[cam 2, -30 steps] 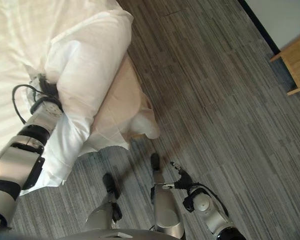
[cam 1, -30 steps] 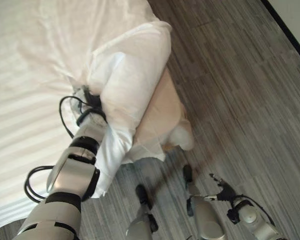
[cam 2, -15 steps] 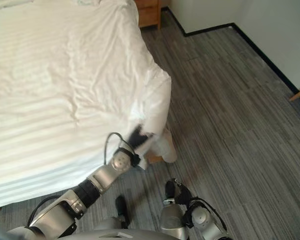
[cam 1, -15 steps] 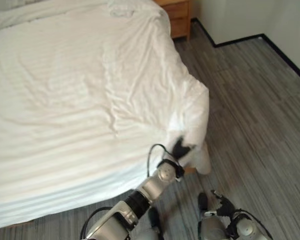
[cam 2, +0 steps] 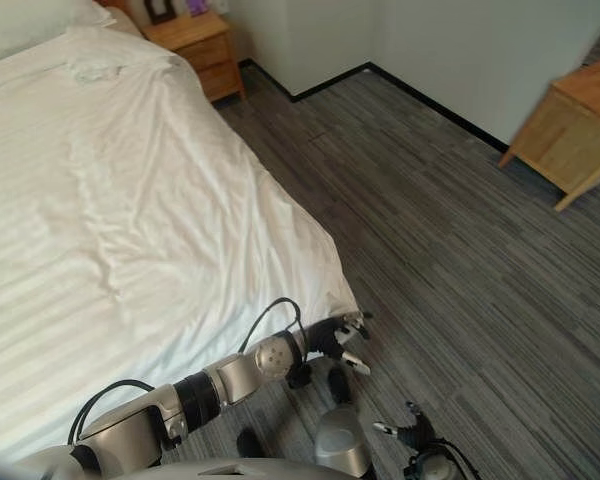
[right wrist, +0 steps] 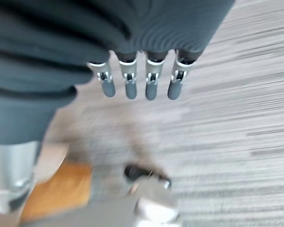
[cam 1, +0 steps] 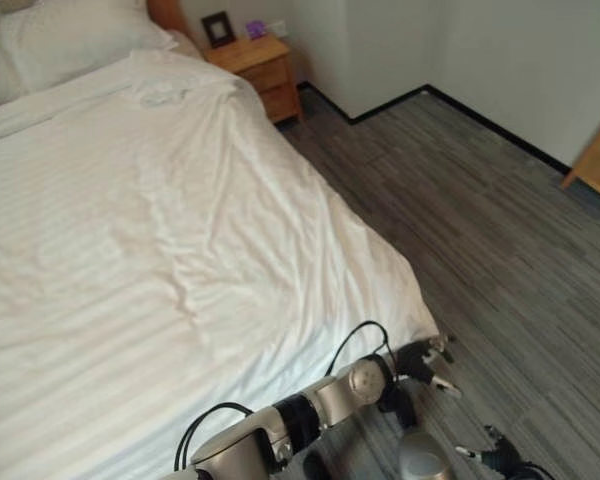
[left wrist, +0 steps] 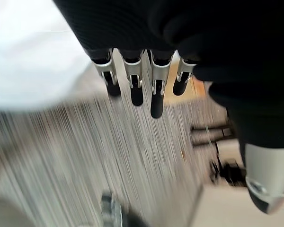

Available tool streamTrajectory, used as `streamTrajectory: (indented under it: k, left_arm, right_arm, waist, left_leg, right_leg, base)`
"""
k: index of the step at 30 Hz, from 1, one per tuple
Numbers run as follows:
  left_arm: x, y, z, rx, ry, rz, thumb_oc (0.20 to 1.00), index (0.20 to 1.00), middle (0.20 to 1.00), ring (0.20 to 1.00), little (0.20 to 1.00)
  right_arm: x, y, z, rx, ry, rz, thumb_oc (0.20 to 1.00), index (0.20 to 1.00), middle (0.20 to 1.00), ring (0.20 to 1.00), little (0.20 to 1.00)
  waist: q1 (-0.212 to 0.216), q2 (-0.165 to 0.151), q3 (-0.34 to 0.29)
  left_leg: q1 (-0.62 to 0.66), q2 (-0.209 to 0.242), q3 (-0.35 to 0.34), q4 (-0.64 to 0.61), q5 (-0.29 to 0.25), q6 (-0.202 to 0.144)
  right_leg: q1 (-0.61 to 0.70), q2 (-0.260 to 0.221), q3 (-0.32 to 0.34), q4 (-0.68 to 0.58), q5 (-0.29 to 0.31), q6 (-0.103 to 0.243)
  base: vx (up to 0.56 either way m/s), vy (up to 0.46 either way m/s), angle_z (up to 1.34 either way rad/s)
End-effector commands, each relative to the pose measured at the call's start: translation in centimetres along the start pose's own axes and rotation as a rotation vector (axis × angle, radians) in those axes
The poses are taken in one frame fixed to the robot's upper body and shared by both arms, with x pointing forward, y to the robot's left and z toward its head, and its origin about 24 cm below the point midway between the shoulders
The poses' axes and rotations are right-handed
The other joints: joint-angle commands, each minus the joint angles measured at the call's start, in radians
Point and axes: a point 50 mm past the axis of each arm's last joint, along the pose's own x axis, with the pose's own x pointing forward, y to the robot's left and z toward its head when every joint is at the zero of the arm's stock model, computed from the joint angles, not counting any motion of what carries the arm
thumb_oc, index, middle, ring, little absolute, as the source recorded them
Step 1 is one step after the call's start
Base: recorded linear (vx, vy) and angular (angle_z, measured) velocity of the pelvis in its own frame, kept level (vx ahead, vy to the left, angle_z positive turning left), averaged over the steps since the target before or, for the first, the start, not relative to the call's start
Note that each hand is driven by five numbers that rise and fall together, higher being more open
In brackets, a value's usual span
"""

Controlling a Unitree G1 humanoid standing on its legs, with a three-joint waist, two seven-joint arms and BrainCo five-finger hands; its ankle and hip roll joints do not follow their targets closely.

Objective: Making the bed.

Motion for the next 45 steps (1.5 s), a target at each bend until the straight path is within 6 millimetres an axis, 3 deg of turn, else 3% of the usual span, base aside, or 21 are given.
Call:
streamTrajectory:
  k: [1,8,9,10,11,14,15,16,17,18,19,22,23,25,26,27,31,32,37,41,45]
  left_arm:
    - [0.8,0.5,5.5,-0.12,-0.267,0.018,1.0,1.0,1.0,1.0,1.0]
    - [-1.6,6.1,7.1,-0.269,-0.394,0.294,1.0,1.0,1.0,1.0,1.0]
    - [-5.4,9.7,5.0,-0.264,-0.375,0.453,1.0,1.0,1.0,1.0,1.0]
    - [-5.5,9.7,4.9,-0.264,-0.373,0.454,1.0,1.0,1.0,1.0,1.0]
    - [-9.4,12.1,2.9,-0.294,-0.364,0.634,1.0,1.0,1.0,1.0,1.0]
    - [-12.1,14.0,2.0,-0.326,-0.366,0.771,1.0,1.0,1.0,1.0,1.0]
    - [-13.7,14.4,0.9,-0.342,-0.343,0.833,1.0,1.0,1.0,1.0,1.0]
    - [-17.9,14.7,-2.6,-0.4,-0.255,1.02,1.0,1.0,1.0,1.0,1.0]
    - [-18.0,14.7,-2.6,-0.4,-0.254,1.022,1.0,1.0,1.0,1.0,1.0]
    - [-20.0,14.2,-5.2,-0.463,-0.171,1.11,1.0,1.0,1.0,1.0,1.0]
    - [-20.1,14.2,-5.2,-0.463,-0.169,1.111,1.0,1.0,1.0,1.0,1.0]
    - [-23.8,12.4,-9.0,-0.548,-0.035,1.271,1.0,1.0,1.0,1.0,1.0]
    - [-24.8,12.2,-9.7,-0.552,-0.002,1.314,1.0,1.0,1.0,1.0,1.0]
    - [-26.8,11.3,-12.2,-0.595,0.127,1.406,1.0,1.0,1.0,1.0,1.0]
    - [-27.5,10.8,-12.6,-0.604,0.154,1.436,1.0,1.0,1.0,1.0,1.0]
    - [-28.1,9.6,-13.5,-0.664,0.173,1.466,1.0,1.0,1.0,1.0,1.0]
    - [-29.1,9.1,-14.1,-0.687,0.195,1.483,1.0,1.0,1.0,1.0,1.0]
    - [-29.2,8.6,-14.6,-0.731,0.199,1.479,1.0,1.0,1.0,1.0,1.0]
    - [-28.3,7.7,-16.3,-0.818,0.237,1.467,1.0,1.0,1.0,1.0,1.0]
    - [-26.9,7.5,-16.5,-0.837,0.24,1.426,1.0,1.0,1.0,1.0,1.0]
    - [-24.5,7.5,-15.8,-0.82,0.217,1.324,1.0,1.0,1.0,1.0,1.0]
  right_arm:
    - [0.2,-2.8,-0.6,0.007,0.005,-0.096,1.0,1.0,1.0,1.0,1.0]
    - [-0.9,-4.9,-0.9,-0.1,-0.052,-0.184,1.0,1.0,1.0,1.0,1.0]
    - [-1.1,-8.3,0.9,-0.119,-0.133,-0.318,1.0,1.0,1.0,1.0,1.0]
    - [-1.1,-8.3,1.0,-0.12,-0.134,-0.317,1.0,1.0,1.0,1.0,1.0]
    - [-1.1,-9.1,2.0,-0.032,-0.165,-0.355,0.2,0.2,0.2,0.2,0.2]
    - [-0.9,-10.0,5.4,0.051,-0.271,-0.403,0.2,0.2,0.2,0.2,0.2]
    - [-1.0,-10.6,6.6,0.079,-0.317,-0.425,0.2,0.2,0.2,0.2,0.2]
    - [-1.4,-10.9,9.0,0.129,-0.414,-0.414,0.2,0.2,0.2,0.2,0.2]
    - [-1.4,-10.8,9.0,0.128,-0.415,-0.413,0.2,0.2,0.2,0.2,0.2]
    - [-1.0,-13.5,13.9,0.247,-0.551,-0.427,0.2,0.2,0.2,0.2,0.2]
    - [-1.0,-13.4,13.9,0.247,-0.552,-0.426,0.2,0.2,0.2,0.2,0.2]
    - [-1.9,-10.1,16.5,0.302,-0.664,-0.272,0.2,0.2,0.2,0.2,0.2]
    - [-1.5,-9.6,15.9,0.349,-0.651,-0.212,0.2,0.2,0.2,0.2,0.2]
    - [-2.2,-7.9,22.3,0.421,-0.792,-0.12,0.2,0.2,0.2,0.2,0.2]
    - [-2.7,-7.3,23.8,0.546,-0.833,-0.061,0.2,0.2,0.2,0.2,0.2]
    - [-2.3,-5.5,25.6,0.89,-0.803,0.119,0.2,0.2,0.2,0.2,0.2]
    - [-1.9,-4.1,28.1,1.115,-0.756,0.258,0.2,0.2,0.2,0.2,0.2]
    - [-2.3,-4.1,30.9,1.337,-0.756,0.377,0.2,0.2,0.2,0.2,0.2]
    - [-2.8,-9.5,34.5,1.583,-0.839,0.326,0.2,0.2,0.2,0.2,0.2]
    - [-2.6,-12.4,34.3,1.591,-0.865,0.218,0.2,0.2,0.2,0.2,0.2]
    - [-0.7,-14.0,30.1,1.567,-0.799,0.046,0.2,0.2,0.2,0.2,0.2]
  waist:
    - [-0.003,0.009,0.038]
    - [0.018,-0.018,0.026]
    - [0.061,-0.03,0.019]
    - [0.059,-0.032,0.017]
    - [0.117,-0.039,0.006]
    - [0.155,-0.046,-0.007]
    - [0.18,-0.051,-0.012]
    - [0.216,-0.06,-0.017]
    - [0.213,-0.061,-0.019]
    - [0.278,-0.075,-0.031]
    - [0.275,-0.077,-0.034]
    - [0.326,-0.08,-0.03]
    - [0.339,-0.085,-0.034]
    - [0.403,-0.089,-0.034]
    - [0.429,-0.089,-0.031]
    - [0.475,-0.089,-0.022]
    - [0.532,-0.084,-0.002]
    - [0.588,-0.069,0.013]
    - [0.647,-0.015,0.066]
    - [0.644,0.016,0.093]
    - [0.605,0.038,0.12]
  left_leg:
    - [0.065,0.056,-0.108,0.016,-0.049,-0.021]
    - [0.06,0.052,-0.138,0.018,-0.04,-0.022]
    - [0.056,0.054,-0.159,0.017,-0.04,-0.024]
    - [0.053,0.053,-0.159,0.015,-0.034,-0.024]
    - [0.044,0.053,-0.186,0.015,-0.031,-0.026]
    - [0.029,0.054,-0.213,0.013,-0.019,-0.028]
    - [0.023,0.054,-0.224,0.013,-0.017,-0.029]
    - [0.019,0.053,-0.249,0.013,-0.019,-0.03]
    - [0.015,0.052,-0.25,0.013,-0.014,-0.03]
    - [0.005,0.048,-0.292,0.013,-0.011,-0.034]
    - [0.0,0.047,-0.294,0.013,-0.007,-0.034]
    - [-0.022,0.038,-0.326,0.013,0.0,-0.031]
    - [-0.028,0.037,-0.338,0.013,0.003,-0.031]
    - [-0.047,0.031,-0.374,0.013,0.011,-0.032]
    - [-0.061,0.025,-0.391,0.013,0.014,-0.032]
    - [-0.079,0.024,-0.402,0.013,0.019,-0.036]
    - [-0.122,0.019,-0.414,0.013,0.039,-0.044]
    - [-0.16,0.015,-0.429,0.013,0.052,-0.055]
    - [-0.259,0.0,-0.457,0.013,0.081,-0.082]
    - [-0.306,-0.003,-0.439,0.013,0.092,-0.091]
    - [-0.334,-0.009,-0.427,0.013,0.104,-0.089]
  right_leg:
    - [0.056,-0.066,-0.004,0.017,-0.101,0.07]
    - [0.088,-0.073,-0.043,0.017,-0.104,0.069]
    - [0.11,-0.076,-0.072,0.017,-0.11,0.07]
    - [0.106,-0.076,-0.071,0.017,-0.105,0.069]
    - [0.128,-0.08,-0.11,0.017,-0.113,0.07]
    - [0.136,-0.084,-0.141,0.017,-0.113,0.066]
    - [0.14,-0.085,-0.152,0.017,-0.112,0.064]
    - [0.161,-0.086,-0.181,0.017,-0.122,0.061]
    - [0.158,-0.087,-0.181,0.017,-0.118,0.061]
    - [0.187,-0.091,-0.229,0.017,-0.128,0.057]
    - [0.184,-0.092,-0.231,0.017,-0.126,0.056]
    - [0.189,-0.095,-0.263,0.017,-0.126,0.052]
    - [0.192,-0.096,-0.273,0.017,-0.129,0.052]
    - [0.206,-0.104,-0.317,0.017,-0.135,0.05]
    - [0.207,-0.109,-0.333,0.017,-0.136,0.05]
    - [0.205,-0.113,-0.355,0.017,-0.139,0.052]
    - [0.179,-0.119,-0.372,0.017,-0.13,0.054]
    - [0.159,-0.119,-0.389,0.017,-0.126,0.053]
    - [0.094,-0.131,-0.426,0.017,-0.117,0.059]
    - [0.035,-0.141,-0.415,0.017,-0.102,0.066]
    - [-0.001,-0.158,-0.403,0.017,-0.082,0.076]
  base:
    - [0.0,0.0,0.0]
    - [-0.01,-0.019,0.15]
    - [-0.02,-0.034,0.13]
    - [0.01,-0.055,0.1]
    - [0.0,-0.028,0.14]
    - [0.01,-0.027,0.46]
    - [0.04,0.0,0.71]
    - [0.02,-0.005,0.38]
    - [0.06,-0.023,0.38]
    - [0.03,-0.032,0.35]
    - [0.03,-0.019,0.47]
    - [-0.01,0.025,0.78]
    - [0.05,0.011,0.5]
    - [0.03,0.004,0.5]
    - [-0.01,-0.008,0.41]
    - [-0.02,-0.006,0.49]
    - [-0.08,0.006,0.36]
    - [-0.1,0.035,0.18]
    - [-0.09,0.047,0.37]
    - [-0.06,0.09,0.19]
    - [-0.03,0.102,-0.12]
